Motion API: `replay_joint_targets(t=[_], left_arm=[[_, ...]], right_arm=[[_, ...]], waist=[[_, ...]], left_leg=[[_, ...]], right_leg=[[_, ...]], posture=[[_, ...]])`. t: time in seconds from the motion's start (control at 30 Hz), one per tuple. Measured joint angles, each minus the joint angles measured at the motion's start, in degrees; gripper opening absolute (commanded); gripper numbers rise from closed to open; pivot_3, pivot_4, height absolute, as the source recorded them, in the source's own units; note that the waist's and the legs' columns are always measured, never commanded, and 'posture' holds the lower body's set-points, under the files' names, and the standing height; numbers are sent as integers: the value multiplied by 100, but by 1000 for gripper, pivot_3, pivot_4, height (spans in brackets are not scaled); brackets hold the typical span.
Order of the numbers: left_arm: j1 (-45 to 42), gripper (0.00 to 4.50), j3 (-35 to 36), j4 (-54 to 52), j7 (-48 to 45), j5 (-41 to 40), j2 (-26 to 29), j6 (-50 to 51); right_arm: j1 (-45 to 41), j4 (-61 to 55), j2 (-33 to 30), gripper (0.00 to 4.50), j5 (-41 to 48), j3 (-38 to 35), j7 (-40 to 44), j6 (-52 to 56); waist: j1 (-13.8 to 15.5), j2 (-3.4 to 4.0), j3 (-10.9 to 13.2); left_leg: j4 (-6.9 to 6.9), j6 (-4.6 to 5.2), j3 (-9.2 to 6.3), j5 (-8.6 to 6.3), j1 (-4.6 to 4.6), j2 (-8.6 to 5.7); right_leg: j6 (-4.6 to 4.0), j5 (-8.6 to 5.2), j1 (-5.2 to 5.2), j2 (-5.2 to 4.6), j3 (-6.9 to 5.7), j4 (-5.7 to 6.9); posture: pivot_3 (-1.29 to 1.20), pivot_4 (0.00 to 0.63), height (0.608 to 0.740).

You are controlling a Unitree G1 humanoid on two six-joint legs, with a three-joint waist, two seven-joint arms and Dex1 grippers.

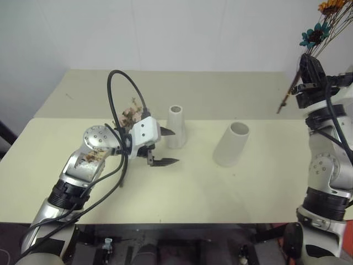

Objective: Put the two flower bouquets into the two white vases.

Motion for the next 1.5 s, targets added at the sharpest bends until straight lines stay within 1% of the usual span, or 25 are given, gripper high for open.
replay_joint_targets(t=[0.13,0.23,0.43,0.67,0.93,1.3,1.33,1.37,1.5], left_arm=[[0,4500,1,25,-5,-1,-4,0],[0,4500,2,23,-5,-3,-1,1],[6,4500,5,20,9,-8,4,3],[40,4500,27,-8,48,-15,4,11],[61,4500,47,-75,60,-22,9,29],[107,4500,106,-95,87,-21,31,83],[106,4500,107,-95,88,-21,31,108],[106,4500,106,-95,89,-20,31,115],[106,4500,107,-95,87,-17,31,117]], right_arm=[[174,-226,54,70,278,113,218,-28],[388,-215,75,70,281,334,368,-35],[534,-173,243,70,335,457,456,-182],[577,20,345,70,321,656,487,-349],[839,336,426,70,319,888,773,-481],[1250,655,562,70,-108,1155,1199,-1233],[1252,654,562,555,-60,1148,1277,-1261],[1265,648,562,697,42,1141,1362,-1266],[1437,599,559,2047,340,1134,1644,-1265]], waist=[[4,0,0],[5,1,0],[3,1,0],[-2,1,0],[-1,2,0],[-6,2,1],[-4,2,0],[-4,2,1],[0,2,0]], left_leg=[[0,0,0,0,-2,-1],[0,0,1,0,-1,-2],[-1,0,1,0,1,-1],[-1,0,1,0,1,-1],[-1,0,1,0,0,-1],[0,0,2,0,1,-2],[0,0,1,0,2,-1],[0,0,1,0,1,-1],[0,0,1,0,1,-1]], right_leg=[[0,0,0,-2,-1,-3],[0,0,0,-2,-1,-1],[0,-1,0,0,0,-2],[-1,0,-1,0,0,-1],[-1,-1,-1,-1,0,-1],[2,-2,-1,-1,0,-1],[2,-2,0,-1,0,-2],[2,-2,0,0,0,-2],[2,-2,0,-1,0,-1]], posture=[[0,150,740],[0,150,740],[0,150,740],[0,150,740],[0,150,740],[0,150,740],[0,150,740],[0,150,740],[0,150,740]])
